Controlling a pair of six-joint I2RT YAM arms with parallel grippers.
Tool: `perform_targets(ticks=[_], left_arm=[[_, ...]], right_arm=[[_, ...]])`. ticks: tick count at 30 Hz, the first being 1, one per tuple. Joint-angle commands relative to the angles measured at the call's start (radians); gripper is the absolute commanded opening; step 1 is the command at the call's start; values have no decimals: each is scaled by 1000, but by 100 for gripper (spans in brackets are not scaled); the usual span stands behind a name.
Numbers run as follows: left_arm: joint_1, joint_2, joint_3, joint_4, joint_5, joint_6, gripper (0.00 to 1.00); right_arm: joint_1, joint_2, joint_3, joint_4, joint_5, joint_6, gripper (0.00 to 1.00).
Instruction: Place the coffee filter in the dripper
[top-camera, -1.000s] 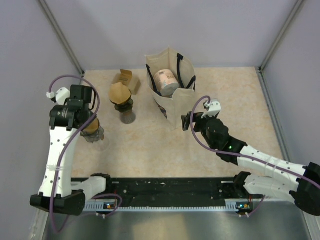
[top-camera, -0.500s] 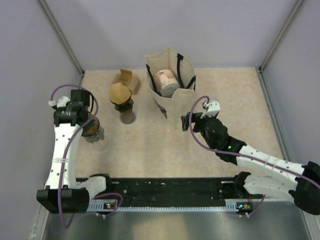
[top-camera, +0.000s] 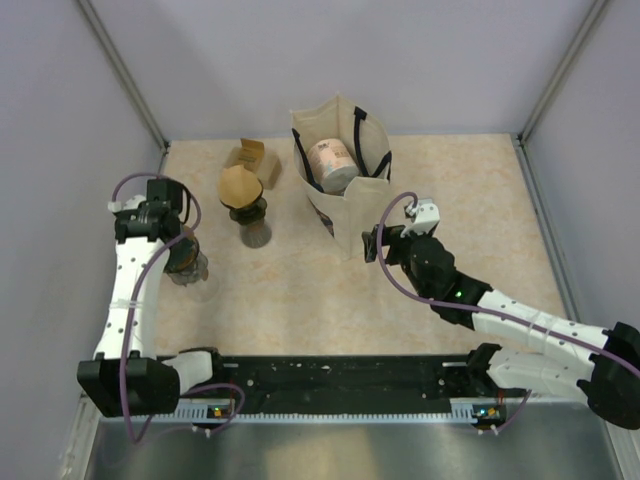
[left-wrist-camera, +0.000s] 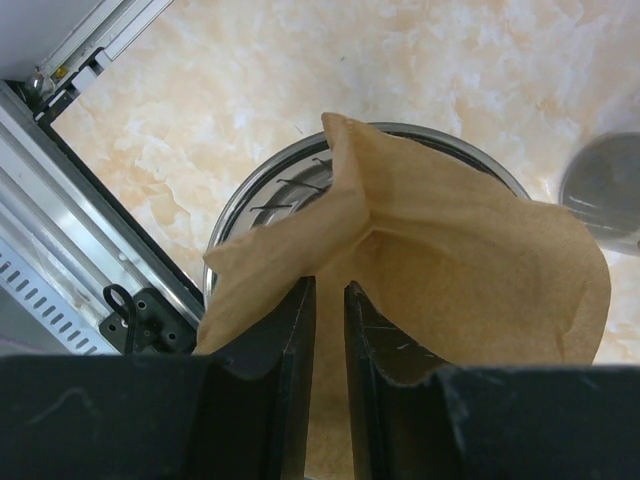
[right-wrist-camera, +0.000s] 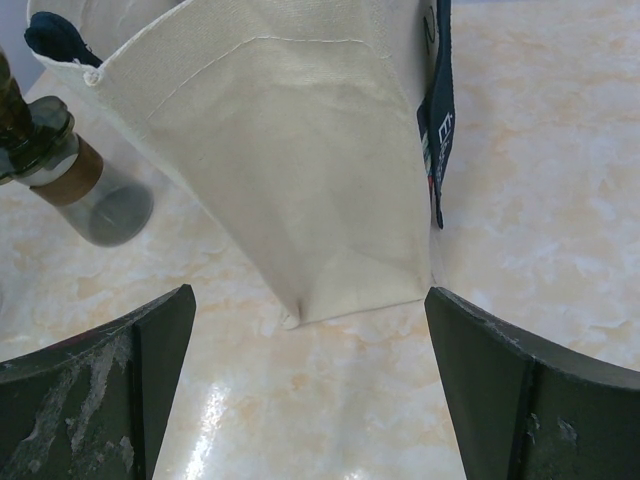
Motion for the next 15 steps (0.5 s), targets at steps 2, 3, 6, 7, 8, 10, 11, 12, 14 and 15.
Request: perform_targets(ticks=[2, 3, 6, 7, 8, 10, 11, 12, 14, 15], left_arm=[[9, 17, 10, 25, 4, 22, 24], [10, 16, 7, 24, 3, 22, 24], [13, 9, 4, 24, 3, 21, 24], [12, 6, 4, 24, 6, 22, 24], [13, 3, 3, 22, 6, 24, 24], [12, 0, 12, 22, 7, 30, 25], [12, -3, 19, 19, 4, 34, 25], [13, -1, 30, 9, -5, 31, 27], [13, -6, 44, -2, -26, 27, 29], [13, -9, 49, -7, -29, 27, 30]], right_arm=[[-9, -1, 3, 37, 16, -5, 99], [-9, -1, 4, 37, 16, -6, 99], [-9, 2, 1, 41, 17, -6, 99], [-9, 2, 0, 41, 16, -9, 99], [-9, 5, 3, 41, 14, -11, 99], [-9, 6, 3, 38, 14, -11, 99], [-9, 6, 3, 40, 13, -9, 99], [-9, 8, 3, 38, 14, -11, 99], [-9, 8, 3, 38, 13, -11, 99], [-9, 6, 1, 38, 11, -11, 99]])
